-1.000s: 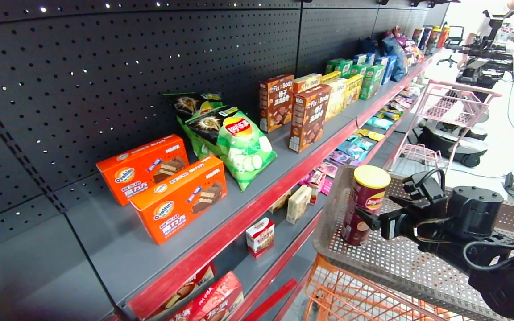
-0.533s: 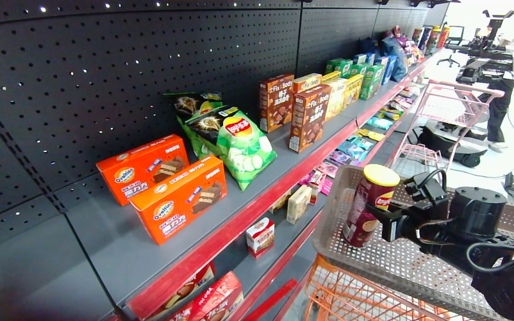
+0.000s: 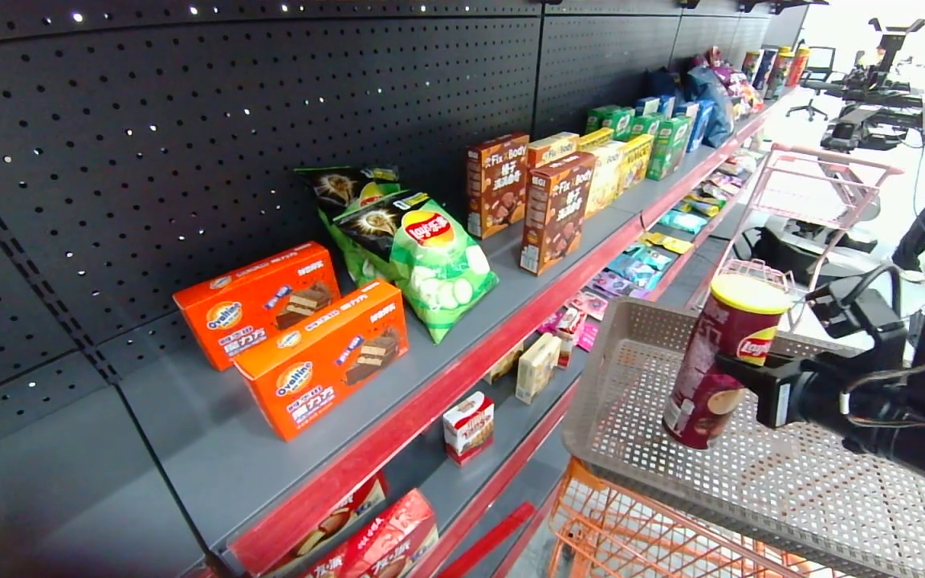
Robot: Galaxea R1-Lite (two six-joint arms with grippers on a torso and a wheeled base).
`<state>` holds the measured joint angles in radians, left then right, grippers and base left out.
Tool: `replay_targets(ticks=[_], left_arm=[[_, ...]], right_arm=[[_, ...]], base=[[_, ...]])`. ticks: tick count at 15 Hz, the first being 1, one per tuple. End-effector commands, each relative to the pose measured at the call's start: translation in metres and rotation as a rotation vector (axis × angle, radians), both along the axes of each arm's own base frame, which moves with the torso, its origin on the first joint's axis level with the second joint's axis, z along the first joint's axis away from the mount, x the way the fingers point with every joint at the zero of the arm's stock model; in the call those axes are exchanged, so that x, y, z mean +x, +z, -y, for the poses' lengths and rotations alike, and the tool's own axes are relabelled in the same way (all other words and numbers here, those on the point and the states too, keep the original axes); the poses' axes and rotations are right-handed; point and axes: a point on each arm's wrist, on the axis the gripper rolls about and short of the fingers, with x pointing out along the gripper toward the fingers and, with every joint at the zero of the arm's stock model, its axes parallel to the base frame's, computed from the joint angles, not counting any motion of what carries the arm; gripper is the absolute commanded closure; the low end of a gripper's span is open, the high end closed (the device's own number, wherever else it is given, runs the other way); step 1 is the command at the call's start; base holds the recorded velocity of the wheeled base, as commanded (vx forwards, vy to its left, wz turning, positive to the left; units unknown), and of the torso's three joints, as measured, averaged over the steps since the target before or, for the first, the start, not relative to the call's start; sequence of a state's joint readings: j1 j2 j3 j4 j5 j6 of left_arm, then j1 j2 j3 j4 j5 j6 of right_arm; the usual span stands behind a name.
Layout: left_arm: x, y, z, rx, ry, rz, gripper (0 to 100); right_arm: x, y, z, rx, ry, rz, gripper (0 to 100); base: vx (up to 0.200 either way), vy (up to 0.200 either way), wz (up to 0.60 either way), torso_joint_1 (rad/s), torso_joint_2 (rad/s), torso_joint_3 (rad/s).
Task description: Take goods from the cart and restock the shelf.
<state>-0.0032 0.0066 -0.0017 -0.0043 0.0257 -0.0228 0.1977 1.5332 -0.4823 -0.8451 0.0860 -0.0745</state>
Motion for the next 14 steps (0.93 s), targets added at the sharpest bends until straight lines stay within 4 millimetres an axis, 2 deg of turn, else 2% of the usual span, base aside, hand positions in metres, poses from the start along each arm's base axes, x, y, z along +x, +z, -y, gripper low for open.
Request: replay_targets(ticks=[1, 5, 6, 7, 9, 11, 14], left_arm=[[0.0, 0.0, 0.0, 0.0, 0.0, -0.001, 0], [0.0, 0.0, 0.0, 0.0, 0.002, -0.001, 0], [0.0, 0.0, 0.0, 0.0, 0.0, -0.001, 0], [0.0, 0.0, 0.0, 0.0, 0.0, -0.001, 0], [0.0, 0.0, 0.0, 0.0, 0.0, -0.001, 0], [0.0, 0.0, 0.0, 0.0, 0.0, -0.001, 0], [0.0, 0.0, 0.0, 0.0, 0.002, -0.001, 0]], right_arm=[[-0.05, 0.041, 0.018, 0.014, -0.068, 0.083, 100], [-0.099, 0.057, 0.038, 0.012, -0.155, 0.107, 100], [-0.107, 0.059, 0.04, 0.012, -0.168, 0.11, 100], [-0.118, 0.057, 0.047, -0.004, -0.27, 0.096, 100], [-0.127, 0.052, 0.055, -0.029, -0.415, 0.081, 100], [-0.142, 0.054, 0.054, -0.022, -0.407, 0.107, 100], [-0.145, 0.056, 0.048, -0.02, -0.368, 0.122, 100]], base=[[0.0, 0.0, 0.0, 0.0, 0.0, 0.0], [0.0, 0.0, 0.0, 0.0, 0.0, 0.0], [0.0, 0.0, 0.0, 0.0, 0.0, 0.0], [0.0, 0.0, 0.0, 0.0, 0.0, 0.0], [0.0, 0.0, 0.0, 0.0, 0.0, 0.0], [0.0, 0.0, 0.0, 0.0, 0.0, 0.0], [0.0, 0.0, 0.6, 0.002, 0.01, 0.001]])
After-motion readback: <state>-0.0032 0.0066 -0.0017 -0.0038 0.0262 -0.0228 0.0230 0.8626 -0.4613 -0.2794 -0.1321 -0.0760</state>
